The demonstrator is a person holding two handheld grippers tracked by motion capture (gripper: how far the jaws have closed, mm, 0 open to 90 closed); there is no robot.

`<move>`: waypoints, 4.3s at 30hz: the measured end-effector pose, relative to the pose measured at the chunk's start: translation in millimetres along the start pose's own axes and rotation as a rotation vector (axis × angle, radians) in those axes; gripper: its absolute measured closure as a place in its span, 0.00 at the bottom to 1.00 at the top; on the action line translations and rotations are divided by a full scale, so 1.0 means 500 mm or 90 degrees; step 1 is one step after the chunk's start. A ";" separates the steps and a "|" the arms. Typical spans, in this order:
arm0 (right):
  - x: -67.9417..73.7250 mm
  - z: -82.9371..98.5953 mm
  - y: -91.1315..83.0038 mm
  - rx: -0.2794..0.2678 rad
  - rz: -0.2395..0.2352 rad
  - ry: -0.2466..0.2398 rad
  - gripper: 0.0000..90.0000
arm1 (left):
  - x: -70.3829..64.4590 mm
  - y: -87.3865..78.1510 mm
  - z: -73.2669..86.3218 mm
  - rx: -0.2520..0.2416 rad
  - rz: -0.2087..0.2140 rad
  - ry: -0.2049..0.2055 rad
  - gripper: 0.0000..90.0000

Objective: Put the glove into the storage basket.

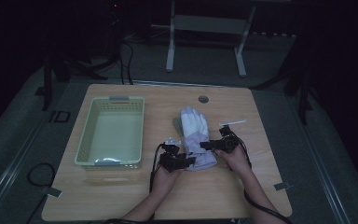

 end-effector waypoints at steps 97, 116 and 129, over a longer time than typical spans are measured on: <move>0.518 -0.238 0.184 -0.090 -0.032 -0.204 0.89 | 0.189 -0.505 -0.231 0.063 -0.074 0.197 0.82; 0.486 -0.134 0.318 -0.009 0.007 -0.174 0.89 | 0.315 -0.472 -0.111 0.107 -0.022 0.110 0.82; 0.454 -0.091 0.355 0.071 0.061 -0.196 0.80 | 0.352 -0.435 -0.059 0.180 -0.057 0.053 0.79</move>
Point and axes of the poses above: each handheld gripper's, and its own axes: y roughly forward along the jaws, z roughly out of its underside, x roughly to its left, the point moved 10 cm from there along y, roughly forward along the jaws, and after that the axes turned 13 degrees about -x, right-handed, at the moved point
